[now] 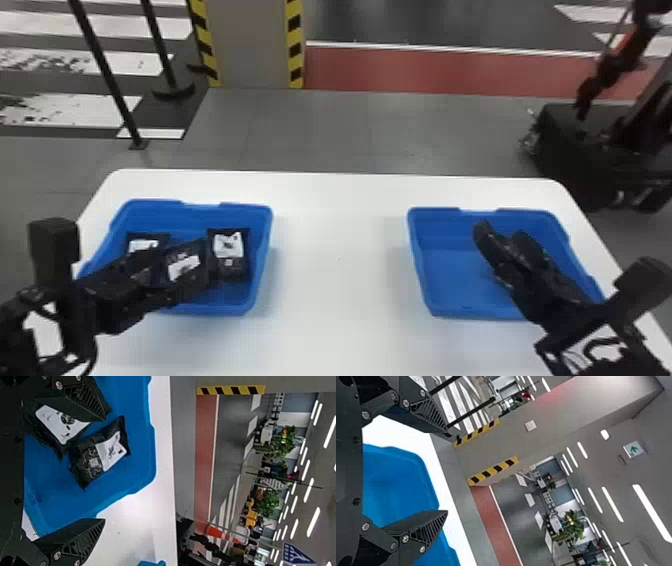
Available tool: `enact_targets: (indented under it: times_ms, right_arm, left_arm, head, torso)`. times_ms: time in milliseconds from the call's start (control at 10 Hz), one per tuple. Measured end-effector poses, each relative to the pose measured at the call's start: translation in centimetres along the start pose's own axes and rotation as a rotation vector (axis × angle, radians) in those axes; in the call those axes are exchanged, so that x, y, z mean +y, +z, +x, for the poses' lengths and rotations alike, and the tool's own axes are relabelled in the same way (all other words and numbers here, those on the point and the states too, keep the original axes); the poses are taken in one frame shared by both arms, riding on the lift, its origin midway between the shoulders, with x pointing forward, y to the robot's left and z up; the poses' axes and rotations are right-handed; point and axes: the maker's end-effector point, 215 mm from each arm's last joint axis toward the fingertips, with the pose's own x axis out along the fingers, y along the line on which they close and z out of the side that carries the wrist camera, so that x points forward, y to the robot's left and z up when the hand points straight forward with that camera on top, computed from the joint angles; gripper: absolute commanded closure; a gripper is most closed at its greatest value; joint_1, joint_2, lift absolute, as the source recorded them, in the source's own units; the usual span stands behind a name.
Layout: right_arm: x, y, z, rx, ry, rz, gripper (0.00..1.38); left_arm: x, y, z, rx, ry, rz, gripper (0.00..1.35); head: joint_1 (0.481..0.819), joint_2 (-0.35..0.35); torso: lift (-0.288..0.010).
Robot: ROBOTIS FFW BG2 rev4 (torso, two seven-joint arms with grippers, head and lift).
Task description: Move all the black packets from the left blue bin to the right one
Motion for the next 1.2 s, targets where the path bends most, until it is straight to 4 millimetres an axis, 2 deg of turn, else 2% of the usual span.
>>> enact_targets:
  times_ms: [200,500,800,900,1000,1200]
  right_arm:
    - [1.2,-0.5,-0.7,0.029,0.033,0.009,0.33]
    - [2.0,-0.7,-0.8,0.033,0.050,0.027,0.33]
    - [2.2,-1.3,-1.1,0.042,0.053,0.043,0.33]
    - [2.2,-1.3,-1.1,0.042,0.054,0.045,0.33]
    - [2.4,-1.2,-1.1,0.040,0.057,0.045,0.33]
    - [2.7,-1.0,-1.0,0.038,0.063,0.046,0.33]
  left_arm:
    - [1.7,-1.3,2.8,0.059,0.011,-0.011,0.14]
    - [1.6,-1.7,8.3,0.115,-0.050,-0.031,0.14]
    - [1.7,-4.4,10.7,0.205,-0.072,-0.090,0.20]
    - [2.0,-5.2,11.3,0.232,-0.075,-0.100,0.56]
    - [2.1,-4.9,12.2,0.229,-0.094,-0.087,0.98]
    - [1.4,-3.3,13.4,0.179,-0.126,-0.058,1.12]
  head:
    - [0.695,0.041]
    - [0.695,0.023]
    - [0.695,0.015]
    - [0.695,0.016]
    - [0.695,0.014]
    - [0.695,0.007]
  torso:
    - [-0.110]
    - [-0.110]
    - [-0.110]
    - [-0.110]
    - [-0.110]
    - [-0.110]
